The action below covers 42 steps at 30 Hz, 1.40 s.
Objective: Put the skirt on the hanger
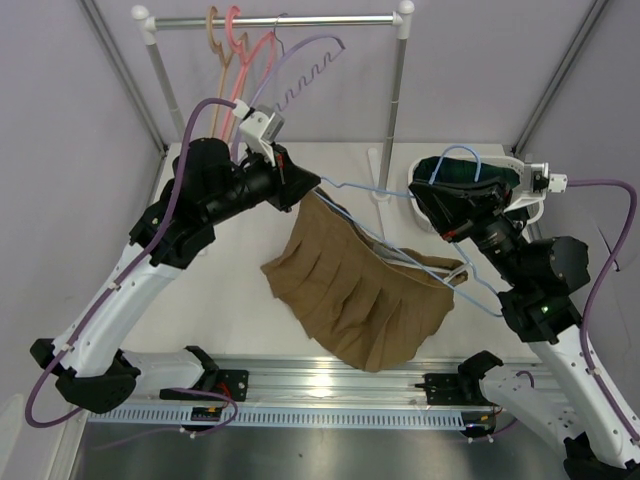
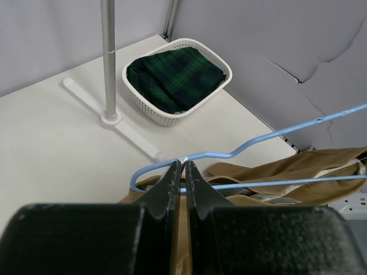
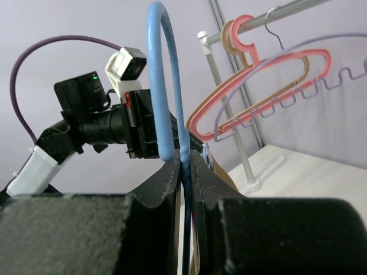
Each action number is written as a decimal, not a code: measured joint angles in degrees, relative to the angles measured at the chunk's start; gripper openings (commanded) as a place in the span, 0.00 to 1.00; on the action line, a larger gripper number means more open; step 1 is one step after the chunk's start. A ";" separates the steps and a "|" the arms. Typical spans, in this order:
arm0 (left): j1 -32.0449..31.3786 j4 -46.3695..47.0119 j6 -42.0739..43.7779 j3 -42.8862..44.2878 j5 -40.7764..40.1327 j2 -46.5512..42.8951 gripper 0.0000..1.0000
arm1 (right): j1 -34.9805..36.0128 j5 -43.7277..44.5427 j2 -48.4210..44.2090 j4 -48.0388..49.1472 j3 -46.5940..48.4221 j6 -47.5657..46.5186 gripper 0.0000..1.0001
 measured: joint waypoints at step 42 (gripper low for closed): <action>-2.27 -2.38 5.38 5.92 -5.60 -1.14 0.53 | 1.11 -7.43 15.74 10.40 8.09 5.86 0.00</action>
